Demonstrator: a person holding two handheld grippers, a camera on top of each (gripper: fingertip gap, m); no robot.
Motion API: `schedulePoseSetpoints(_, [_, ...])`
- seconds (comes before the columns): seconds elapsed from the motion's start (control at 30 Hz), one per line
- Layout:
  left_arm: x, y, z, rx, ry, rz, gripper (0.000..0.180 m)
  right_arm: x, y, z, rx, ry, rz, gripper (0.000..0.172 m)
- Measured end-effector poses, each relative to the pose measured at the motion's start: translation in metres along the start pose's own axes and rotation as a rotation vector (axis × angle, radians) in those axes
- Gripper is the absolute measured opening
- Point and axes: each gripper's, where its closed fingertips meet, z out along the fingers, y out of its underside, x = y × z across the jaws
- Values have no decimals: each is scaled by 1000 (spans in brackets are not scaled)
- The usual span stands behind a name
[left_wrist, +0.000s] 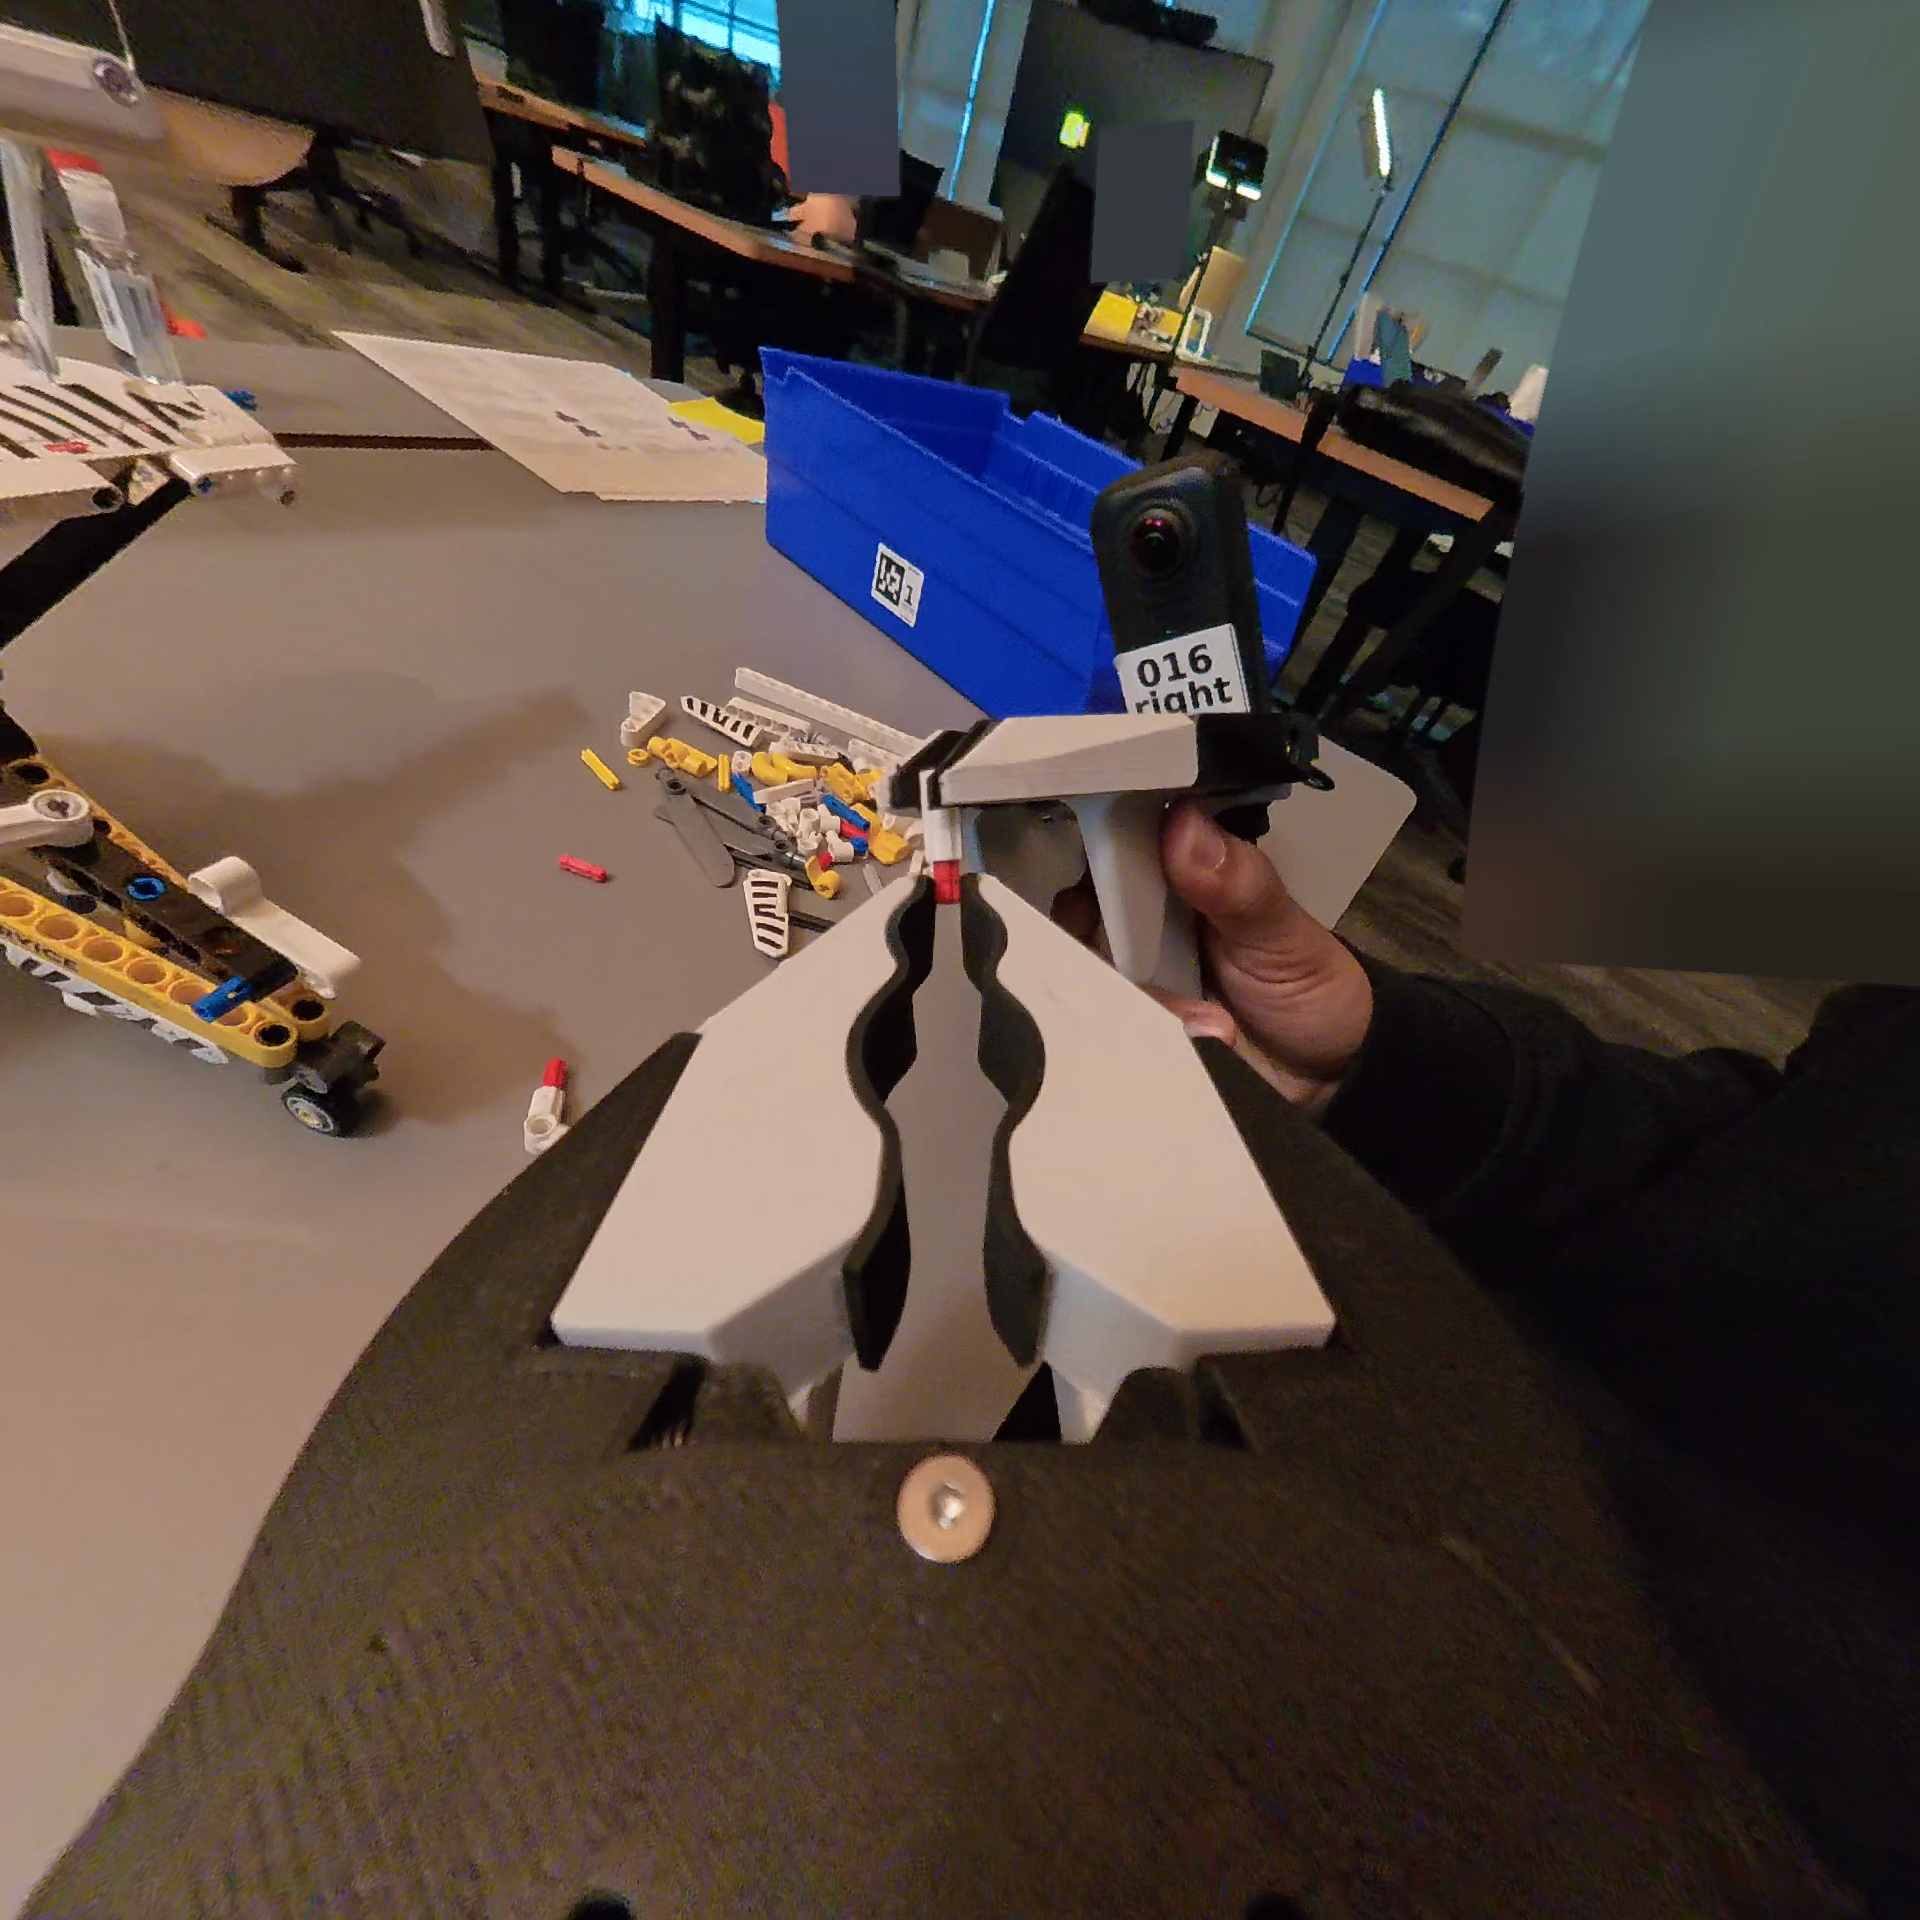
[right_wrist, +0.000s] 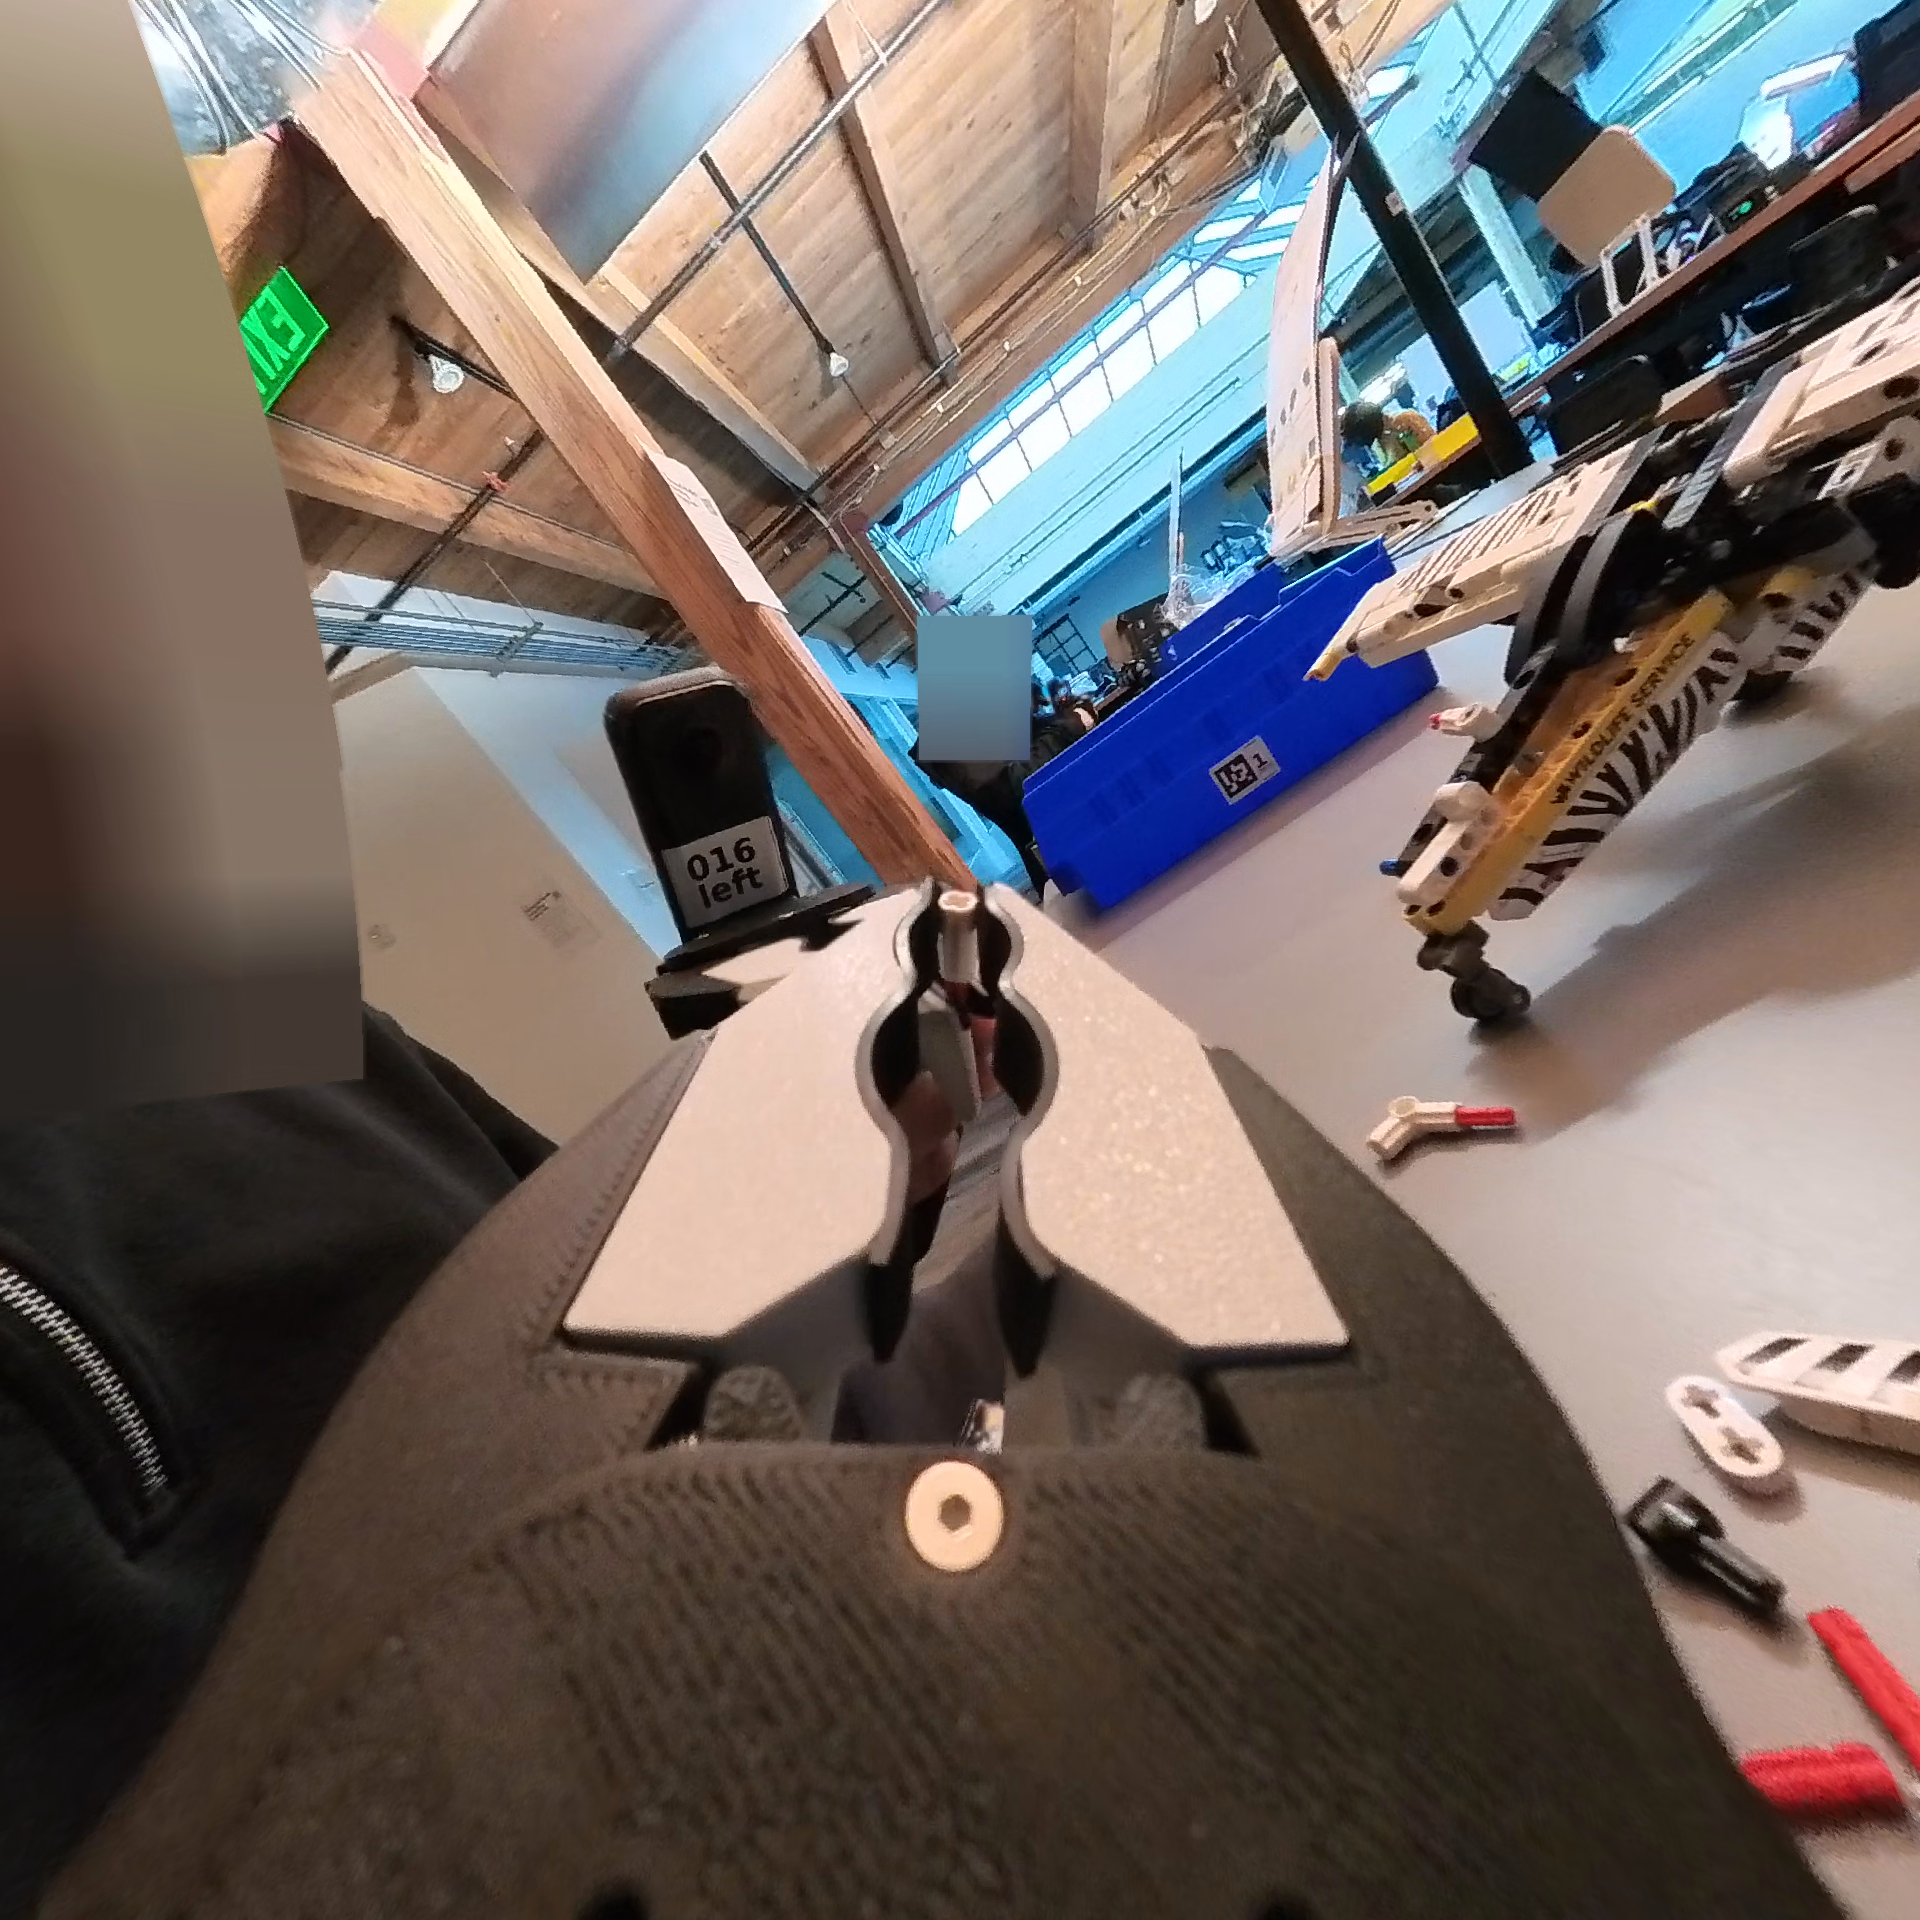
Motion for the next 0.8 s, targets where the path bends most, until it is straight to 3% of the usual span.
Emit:
schedulePoseSetpoints(0.27, [-1, 3, 1, -2, 3, -10, 1, 1, 2, 1, -14, 4, 6, 4])
schedulePoseSetpoints(0.43, [5, 1, 2, 1, 96, -156, 2, -3, -3, -1, 17, 76, -157, 4])
schedulePoseSetpoints(0.53, [9, 0, 4, 5, 101, -138, 2, -7, -7, -5, 53, 83, -200, 3])
schedulePoseSetpoints(0.6, [13, 1, 6, -6, 103, -127, 0, -8, -24, -14, 171, 102, -210, 0])
schedulePoseSetpoints(0.63, [14, 20, 10, -105, 102, -111, 1, -3, -41, -29, 279, 118, -175, 0])
schedulePoseSetpoints(0.67, [13, 30, 14, -112, 82, -95, 1, 5, -48, -40, 320, 117, -120, 0])
schedulePoseSetpoints(0.73, [17, 35, 15, -68, 115, -178, 1, 11, -52, -47, 308, 95, -68, 0])
schedulePoseSetpoints(0.8, [14, 29, 13, -47, 117, -199, 1, 8, -44, -39, 242, 138, -150, 0])
